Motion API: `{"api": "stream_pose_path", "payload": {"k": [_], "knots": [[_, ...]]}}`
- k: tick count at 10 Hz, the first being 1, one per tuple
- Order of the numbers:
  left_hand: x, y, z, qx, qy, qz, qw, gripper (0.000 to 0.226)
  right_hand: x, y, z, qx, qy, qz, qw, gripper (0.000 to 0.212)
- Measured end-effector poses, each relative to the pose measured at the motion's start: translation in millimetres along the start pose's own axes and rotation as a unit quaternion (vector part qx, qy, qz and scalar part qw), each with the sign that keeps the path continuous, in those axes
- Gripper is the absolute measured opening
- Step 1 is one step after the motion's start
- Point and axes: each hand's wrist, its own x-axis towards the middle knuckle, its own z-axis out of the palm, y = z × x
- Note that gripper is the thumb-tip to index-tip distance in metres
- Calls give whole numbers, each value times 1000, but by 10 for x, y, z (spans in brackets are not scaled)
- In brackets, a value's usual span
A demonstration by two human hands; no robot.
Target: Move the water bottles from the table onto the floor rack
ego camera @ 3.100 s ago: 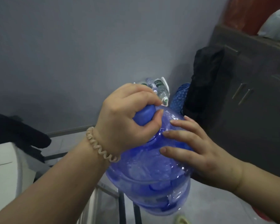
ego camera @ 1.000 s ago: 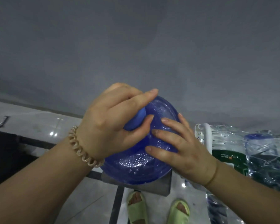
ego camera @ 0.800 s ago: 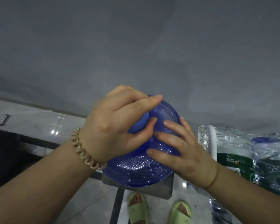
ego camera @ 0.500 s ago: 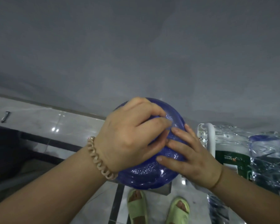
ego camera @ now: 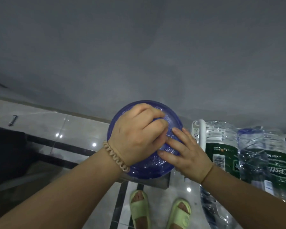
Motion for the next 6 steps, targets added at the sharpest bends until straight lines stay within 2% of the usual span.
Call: {"api": "stream_pose_path", "payload": {"k": [2, 3, 4, 5, 6], "knots": [[-56, 51, -47, 54, -42, -10, 998, 8, -51, 6, -42, -1, -37, -8, 999, 52], [-70, 84, -136, 81, -101, -31, 991, 17, -22, -38, -158, -18, -81, -15, 996, 64], [-34, 193, -275, 110, -169, -75, 976, 34, 27, -121, -353, -51, -138, -16, 989, 84], [-13, 356, -435, 148, -241, -100, 954, 52, 110, -238, -573, -89, -188, -3, 978, 93], [-77, 592, -614, 179, -284, -123, 934, 69, 154, -310, -927, -90, -230, 28, 969, 90]]}}
